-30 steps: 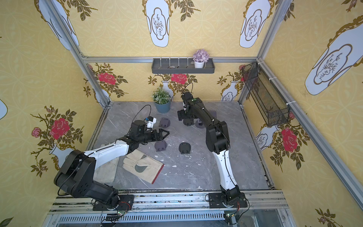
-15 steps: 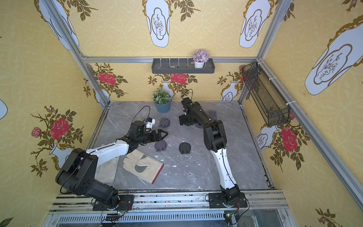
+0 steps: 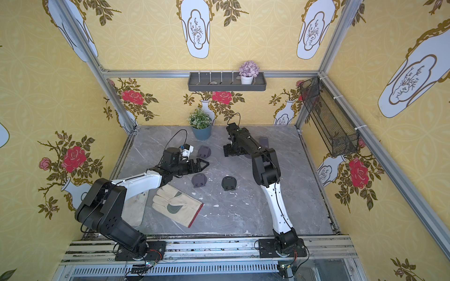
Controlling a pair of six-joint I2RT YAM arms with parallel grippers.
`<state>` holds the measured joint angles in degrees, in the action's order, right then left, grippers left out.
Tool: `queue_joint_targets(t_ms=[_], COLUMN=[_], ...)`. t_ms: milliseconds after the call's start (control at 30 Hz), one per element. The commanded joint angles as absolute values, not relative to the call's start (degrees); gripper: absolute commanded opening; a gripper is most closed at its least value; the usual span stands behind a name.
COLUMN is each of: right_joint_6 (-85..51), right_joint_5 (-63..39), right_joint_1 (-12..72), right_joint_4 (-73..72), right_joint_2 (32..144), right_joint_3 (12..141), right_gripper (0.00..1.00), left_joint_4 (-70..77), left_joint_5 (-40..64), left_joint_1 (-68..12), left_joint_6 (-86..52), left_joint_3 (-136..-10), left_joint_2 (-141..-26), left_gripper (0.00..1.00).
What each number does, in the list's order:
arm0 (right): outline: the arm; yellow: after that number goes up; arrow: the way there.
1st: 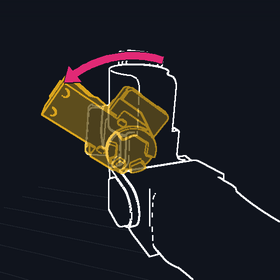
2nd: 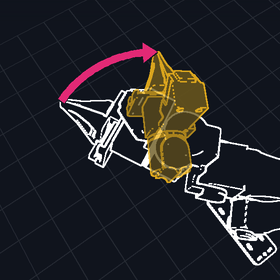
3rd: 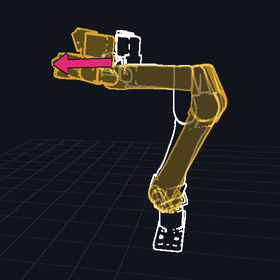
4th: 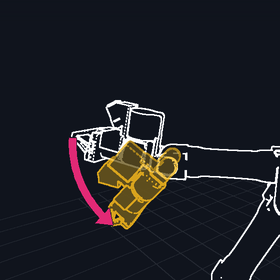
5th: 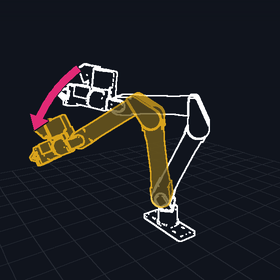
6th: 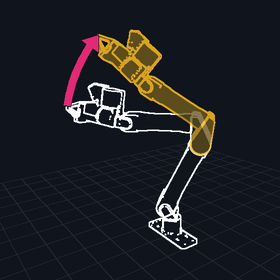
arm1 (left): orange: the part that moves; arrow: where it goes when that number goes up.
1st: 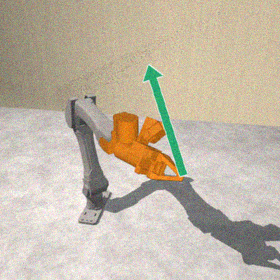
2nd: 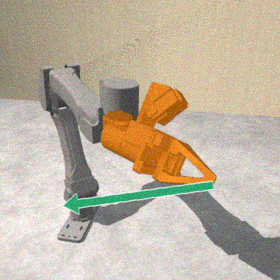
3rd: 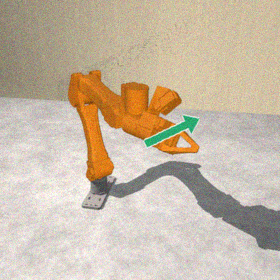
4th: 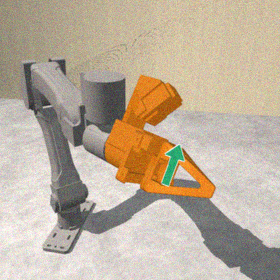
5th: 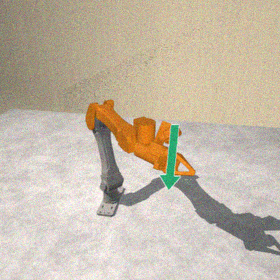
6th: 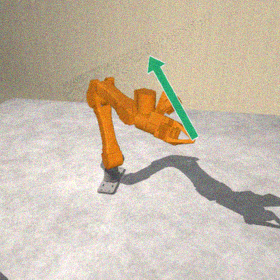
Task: Open the phone stand
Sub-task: Pick up the phone stand at the center of the board.
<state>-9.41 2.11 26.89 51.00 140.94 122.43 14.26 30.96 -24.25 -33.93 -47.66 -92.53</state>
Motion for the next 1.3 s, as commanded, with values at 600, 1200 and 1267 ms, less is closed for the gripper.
queue_joint_targets(t_ms=[600,1200,1267], right_joint_6=[-10.24,-14.71,-15.20], right_joint_5=[1.32,-3.67,-4.05], right_joint_1=[26.53,30.01,30.76], right_joint_4=[51.64,49.05,48.94], right_joint_2=[138.43,122.98,121.25], right_joint_3=[122.08,108.75,107.02], right_gripper=[0.40,0.39,0.39], left_joint_4=[15.71,15.22,15.51], left_joint_5=[32.17,32.77,33.26], left_joint_1=[-23.43,-22.87,-22.70], left_joint_6=[-33.41,-34.71,-35.00], left_joint_3=[-47.51,-50.14,-50.94], left_joint_2=[-92.48,-92.63,-93.22], left_gripper=[0.99,0.99,1.00])
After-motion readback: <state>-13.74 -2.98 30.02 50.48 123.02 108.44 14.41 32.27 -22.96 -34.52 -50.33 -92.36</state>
